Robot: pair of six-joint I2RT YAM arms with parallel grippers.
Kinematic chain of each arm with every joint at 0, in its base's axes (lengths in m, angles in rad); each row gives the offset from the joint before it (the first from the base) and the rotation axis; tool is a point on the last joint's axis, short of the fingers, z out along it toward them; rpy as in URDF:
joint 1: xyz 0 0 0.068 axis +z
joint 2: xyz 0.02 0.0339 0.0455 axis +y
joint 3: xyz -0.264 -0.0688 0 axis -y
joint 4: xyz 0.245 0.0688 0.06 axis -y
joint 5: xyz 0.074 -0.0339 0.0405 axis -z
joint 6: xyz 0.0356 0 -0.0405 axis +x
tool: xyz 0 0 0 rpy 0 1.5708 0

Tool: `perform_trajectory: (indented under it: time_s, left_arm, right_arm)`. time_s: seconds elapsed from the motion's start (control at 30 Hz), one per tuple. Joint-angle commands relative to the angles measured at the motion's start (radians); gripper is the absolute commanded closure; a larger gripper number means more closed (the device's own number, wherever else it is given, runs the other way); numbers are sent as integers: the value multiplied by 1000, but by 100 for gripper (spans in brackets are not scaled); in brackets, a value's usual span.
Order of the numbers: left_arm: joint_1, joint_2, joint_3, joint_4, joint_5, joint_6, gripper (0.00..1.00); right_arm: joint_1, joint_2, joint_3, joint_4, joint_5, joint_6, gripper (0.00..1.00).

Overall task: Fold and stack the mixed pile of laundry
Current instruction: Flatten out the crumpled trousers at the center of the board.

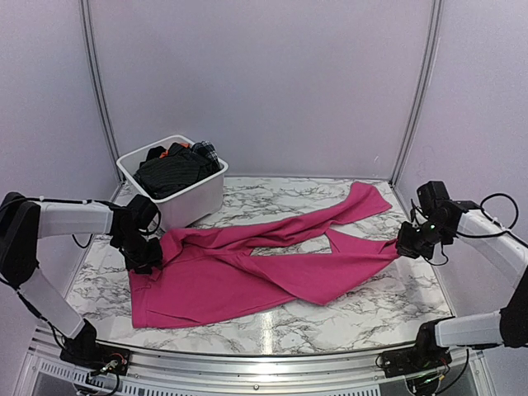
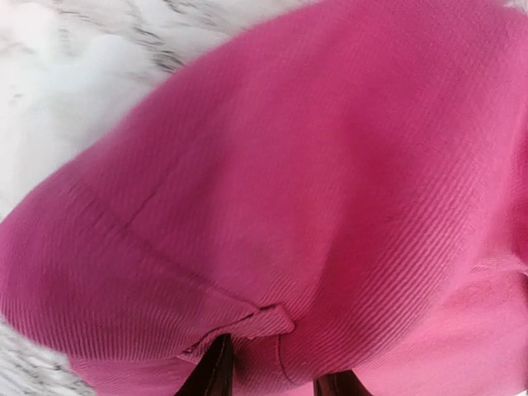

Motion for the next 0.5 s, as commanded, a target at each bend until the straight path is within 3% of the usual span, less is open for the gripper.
perform_trajectory:
  time_s: [0.0, 0.07, 0.17, 0.27, 0.47]
  left_arm:
    - [21, -81, 12, -73, -110, 27, 65]
    - [21, -117, 33, -84, -139, 49, 64]
    - [-32, -182, 89, -38, -93, 156, 49]
    - [-198, -201, 182, 2, -103, 312, 27]
    - [-473, -133, 223, 163, -74, 527, 12]
  right_arm:
    - [-31, -28, 112, -38, -33, 34, 100]
    - [-30, -48, 123, 47, -194, -7, 100]
    - [-17, -29, 127, 96, -396, -1, 100]
    - [66, -26, 141, 129, -390, 40, 100]
    - [208, -53, 227, 258, -356, 222, 100]
